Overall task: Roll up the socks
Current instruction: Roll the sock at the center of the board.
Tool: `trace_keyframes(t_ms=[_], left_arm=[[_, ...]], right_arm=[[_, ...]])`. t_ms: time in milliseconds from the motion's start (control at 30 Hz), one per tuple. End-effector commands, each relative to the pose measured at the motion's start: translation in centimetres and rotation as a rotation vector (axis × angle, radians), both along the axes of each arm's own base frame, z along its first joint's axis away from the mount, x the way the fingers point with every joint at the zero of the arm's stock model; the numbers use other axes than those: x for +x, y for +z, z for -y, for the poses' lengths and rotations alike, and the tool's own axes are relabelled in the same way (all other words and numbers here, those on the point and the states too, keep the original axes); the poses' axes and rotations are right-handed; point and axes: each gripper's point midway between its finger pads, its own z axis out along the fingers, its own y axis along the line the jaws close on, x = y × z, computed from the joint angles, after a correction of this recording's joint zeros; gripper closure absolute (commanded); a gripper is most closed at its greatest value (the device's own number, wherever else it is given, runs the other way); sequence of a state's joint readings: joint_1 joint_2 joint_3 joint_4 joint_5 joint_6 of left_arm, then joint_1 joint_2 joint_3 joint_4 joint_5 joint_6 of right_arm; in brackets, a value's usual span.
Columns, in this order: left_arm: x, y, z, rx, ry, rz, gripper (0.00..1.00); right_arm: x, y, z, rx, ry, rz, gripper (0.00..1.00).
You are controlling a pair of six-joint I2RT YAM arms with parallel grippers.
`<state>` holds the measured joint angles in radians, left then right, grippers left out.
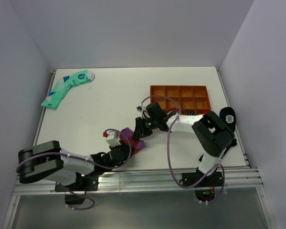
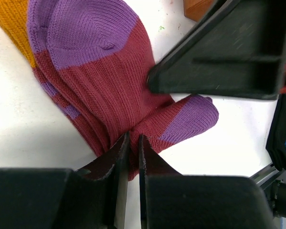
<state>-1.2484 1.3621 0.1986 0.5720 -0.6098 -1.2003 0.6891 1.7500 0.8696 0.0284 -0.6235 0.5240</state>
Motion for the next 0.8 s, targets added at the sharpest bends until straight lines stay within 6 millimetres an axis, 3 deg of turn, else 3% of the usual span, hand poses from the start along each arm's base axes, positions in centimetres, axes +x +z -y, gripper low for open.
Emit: trace_keyframes(t_ms=[0, 233, 433, 600, 767], left_arm=[[-4.1, -7.9, -5.9, 0.33, -0.081, -0.217, 0.99], [-4.5, -8.3, -6.2, 0.306, -0.076, -0.259, 1.0], [-4.7, -8.4, -6.3, 0.268, -0.075, -0.312, 1.0], [-4.9, -8.1, -6.1, 0.26, -0.075, -0.366, 1.0], [-5.3, -7.4, -5.7, 0.191, -0.096, -0.435, 1.0]], right_arm=[[2.9, 3.3, -1.0, 0.081, -0.034, 0.165, 0.66], [2.3, 3.6, -0.4, 0.144, -0.061, 0.222, 0.64], [2.2, 8.3, 0.9, 0.263, -0.126, 0.415, 0.59], [2.2, 10.7, 1.8, 0.337, -0.167, 0.546, 0.57], [0.8, 11.2, 2.2, 0.391, -0.114, 0.611, 0.56]])
